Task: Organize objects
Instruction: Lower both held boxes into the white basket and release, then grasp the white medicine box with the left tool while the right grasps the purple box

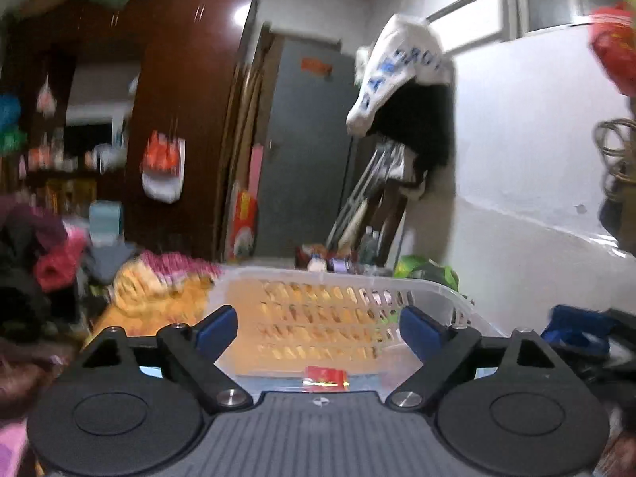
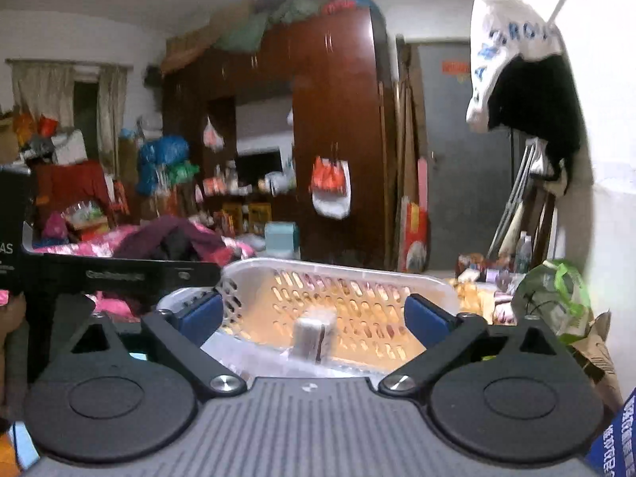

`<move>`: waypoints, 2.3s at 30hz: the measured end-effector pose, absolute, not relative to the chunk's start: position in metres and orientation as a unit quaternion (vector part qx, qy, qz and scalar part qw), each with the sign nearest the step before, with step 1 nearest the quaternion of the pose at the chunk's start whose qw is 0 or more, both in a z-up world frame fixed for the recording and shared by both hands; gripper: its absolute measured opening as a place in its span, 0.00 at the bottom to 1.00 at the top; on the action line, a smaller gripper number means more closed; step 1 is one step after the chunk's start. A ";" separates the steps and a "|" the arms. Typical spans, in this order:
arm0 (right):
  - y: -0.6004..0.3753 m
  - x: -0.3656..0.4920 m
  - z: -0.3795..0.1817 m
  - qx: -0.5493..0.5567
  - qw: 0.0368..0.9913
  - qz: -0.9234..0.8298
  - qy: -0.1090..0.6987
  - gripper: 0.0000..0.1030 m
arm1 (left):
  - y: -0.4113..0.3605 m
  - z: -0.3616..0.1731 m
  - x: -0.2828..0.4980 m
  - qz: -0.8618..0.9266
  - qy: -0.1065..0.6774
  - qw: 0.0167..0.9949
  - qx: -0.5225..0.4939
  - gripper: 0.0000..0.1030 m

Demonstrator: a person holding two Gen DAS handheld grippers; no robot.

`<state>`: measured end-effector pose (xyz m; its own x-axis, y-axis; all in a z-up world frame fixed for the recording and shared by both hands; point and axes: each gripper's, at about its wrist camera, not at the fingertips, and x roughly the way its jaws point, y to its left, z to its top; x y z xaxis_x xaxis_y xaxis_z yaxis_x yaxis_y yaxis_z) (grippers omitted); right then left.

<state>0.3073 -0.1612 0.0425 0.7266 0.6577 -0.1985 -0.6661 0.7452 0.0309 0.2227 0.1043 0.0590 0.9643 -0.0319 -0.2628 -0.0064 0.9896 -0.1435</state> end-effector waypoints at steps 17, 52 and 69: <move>-0.211 0.237 -0.070 -0.070 0.920 0.317 0.221 0.96 | 0.094 -0.054 0.094 -0.005 0.195 0.979 -0.064 0.89; -0.251 0.202 -0.061 0.001 0.936 0.318 0.149 0.70 | 0.067 -0.056 0.068 -0.028 0.131 0.989 -0.057 0.44; -0.252 0.204 -0.064 0.009 0.934 0.327 0.144 0.70 | 0.066 -0.057 0.065 -0.040 0.128 0.989 -0.056 0.44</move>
<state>0.2039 -0.2520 -0.0636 0.7452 0.6129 -0.2627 -0.6076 0.7864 0.1113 0.0654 0.0659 -0.0570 0.9641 -0.0935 -0.2486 0.0651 0.9906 -0.1202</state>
